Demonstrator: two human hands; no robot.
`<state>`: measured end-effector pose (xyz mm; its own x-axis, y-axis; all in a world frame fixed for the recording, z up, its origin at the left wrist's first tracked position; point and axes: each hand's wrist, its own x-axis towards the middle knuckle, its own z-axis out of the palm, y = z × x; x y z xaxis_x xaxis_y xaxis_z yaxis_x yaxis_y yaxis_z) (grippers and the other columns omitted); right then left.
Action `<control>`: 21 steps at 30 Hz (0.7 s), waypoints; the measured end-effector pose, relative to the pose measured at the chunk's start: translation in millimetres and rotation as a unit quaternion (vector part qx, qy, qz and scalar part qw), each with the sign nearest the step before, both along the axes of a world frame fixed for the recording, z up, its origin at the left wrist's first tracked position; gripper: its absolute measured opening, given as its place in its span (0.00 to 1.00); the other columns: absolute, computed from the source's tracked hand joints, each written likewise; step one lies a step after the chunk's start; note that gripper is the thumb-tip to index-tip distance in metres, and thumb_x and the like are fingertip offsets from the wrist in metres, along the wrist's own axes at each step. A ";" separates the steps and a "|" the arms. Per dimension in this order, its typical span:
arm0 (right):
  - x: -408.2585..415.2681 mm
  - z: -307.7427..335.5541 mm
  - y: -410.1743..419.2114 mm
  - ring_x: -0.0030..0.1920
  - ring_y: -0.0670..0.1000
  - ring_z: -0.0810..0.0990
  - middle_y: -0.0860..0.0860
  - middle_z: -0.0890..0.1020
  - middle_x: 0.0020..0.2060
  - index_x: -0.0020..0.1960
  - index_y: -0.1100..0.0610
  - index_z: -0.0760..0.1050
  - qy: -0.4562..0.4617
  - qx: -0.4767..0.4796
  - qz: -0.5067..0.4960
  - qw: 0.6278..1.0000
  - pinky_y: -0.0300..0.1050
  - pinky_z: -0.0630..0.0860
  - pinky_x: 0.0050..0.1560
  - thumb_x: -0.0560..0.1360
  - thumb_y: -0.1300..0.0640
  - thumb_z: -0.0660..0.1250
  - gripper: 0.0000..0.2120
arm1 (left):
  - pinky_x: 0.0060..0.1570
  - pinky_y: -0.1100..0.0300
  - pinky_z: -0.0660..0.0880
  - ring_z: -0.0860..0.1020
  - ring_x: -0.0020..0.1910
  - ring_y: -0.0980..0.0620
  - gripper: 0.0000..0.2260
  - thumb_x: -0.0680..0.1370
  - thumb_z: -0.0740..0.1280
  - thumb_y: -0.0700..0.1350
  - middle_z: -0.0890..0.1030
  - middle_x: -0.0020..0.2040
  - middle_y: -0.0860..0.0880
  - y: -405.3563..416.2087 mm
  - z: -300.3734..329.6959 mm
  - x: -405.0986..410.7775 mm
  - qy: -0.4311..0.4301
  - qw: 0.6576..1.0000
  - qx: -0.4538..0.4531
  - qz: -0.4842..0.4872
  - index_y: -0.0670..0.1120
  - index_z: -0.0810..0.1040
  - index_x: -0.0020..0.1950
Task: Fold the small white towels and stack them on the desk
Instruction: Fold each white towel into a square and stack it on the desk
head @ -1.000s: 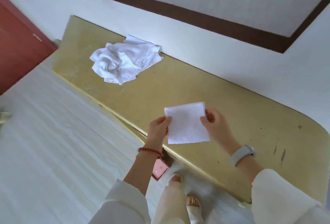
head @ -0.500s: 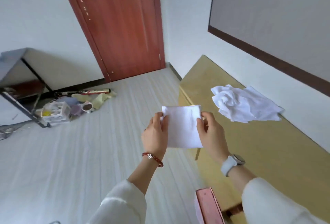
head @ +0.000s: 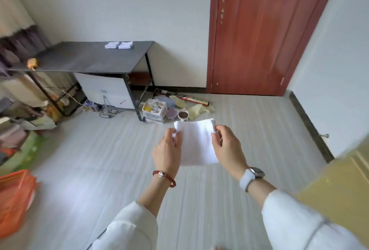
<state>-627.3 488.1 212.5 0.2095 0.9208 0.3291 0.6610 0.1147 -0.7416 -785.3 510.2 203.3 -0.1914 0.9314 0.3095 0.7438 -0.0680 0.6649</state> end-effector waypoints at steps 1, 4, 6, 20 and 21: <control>-13.4 -2.5 25.0 0.39 0.49 0.70 0.47 0.72 0.42 0.53 0.61 0.72 0.004 -0.005 0.013 1.000 0.40 0.64 0.40 0.77 0.60 0.61 0.07 | 0.36 0.56 0.65 0.78 0.43 0.40 0.11 0.79 0.59 0.48 0.80 0.43 0.46 19.8 -1.5 -14.6 -0.003 1.000 -0.003 0.013 0.44 0.74 0.56; -49.5 -9.9 106.3 0.39 0.50 0.71 0.49 0.74 0.40 0.53 0.61 0.72 0.024 -0.023 0.038 0.999 0.41 0.65 0.41 0.77 0.60 0.61 0.07 | 0.37 0.55 0.67 0.77 0.43 0.41 0.11 0.79 0.59 0.49 0.79 0.42 0.46 90.4 -3.9 -53.7 -0.014 0.999 -0.010 0.033 0.44 0.74 0.56; -73.1 -13.4 166.6 0.37 0.51 0.71 0.50 0.75 0.39 0.52 0.60 0.72 0.034 -0.033 0.058 0.997 0.42 0.67 0.41 0.76 0.61 0.60 0.06 | 0.37 0.53 0.70 0.77 0.41 0.41 0.10 0.79 0.60 0.49 0.77 0.39 0.48 144.1 -2.3 -77.4 -0.027 0.998 -0.010 0.047 0.44 0.74 0.55; -279.4 -10.7 527.5 0.39 0.48 0.73 0.51 0.76 0.41 0.53 0.62 0.73 0.065 -0.093 0.220 0.969 0.26 0.66 0.35 0.76 0.63 0.62 0.06 | 0.33 0.62 0.68 0.73 0.38 0.51 0.06 0.78 0.62 0.46 0.74 0.34 0.55 450.5 8.8 -291.7 -0.136 0.976 -0.065 0.155 0.45 0.77 0.50; -296.2 -13.2 549.4 0.39 0.48 0.73 0.51 0.76 0.42 0.53 0.62 0.73 0.067 -0.094 0.225 0.967 0.27 0.66 0.35 0.76 0.62 0.61 0.07 | 0.34 0.61 0.69 0.73 0.38 0.51 0.07 0.78 0.62 0.46 0.75 0.35 0.54 470.9 4.7 -309.7 -0.136 0.976 -0.069 0.155 0.45 0.76 0.50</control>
<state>-923.5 1037.5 199.3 -0.1985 0.9694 0.1443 0.4724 0.2237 -0.8525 -1095.0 981.1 208.0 -0.5282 0.8449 0.0847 0.5100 0.2359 0.8272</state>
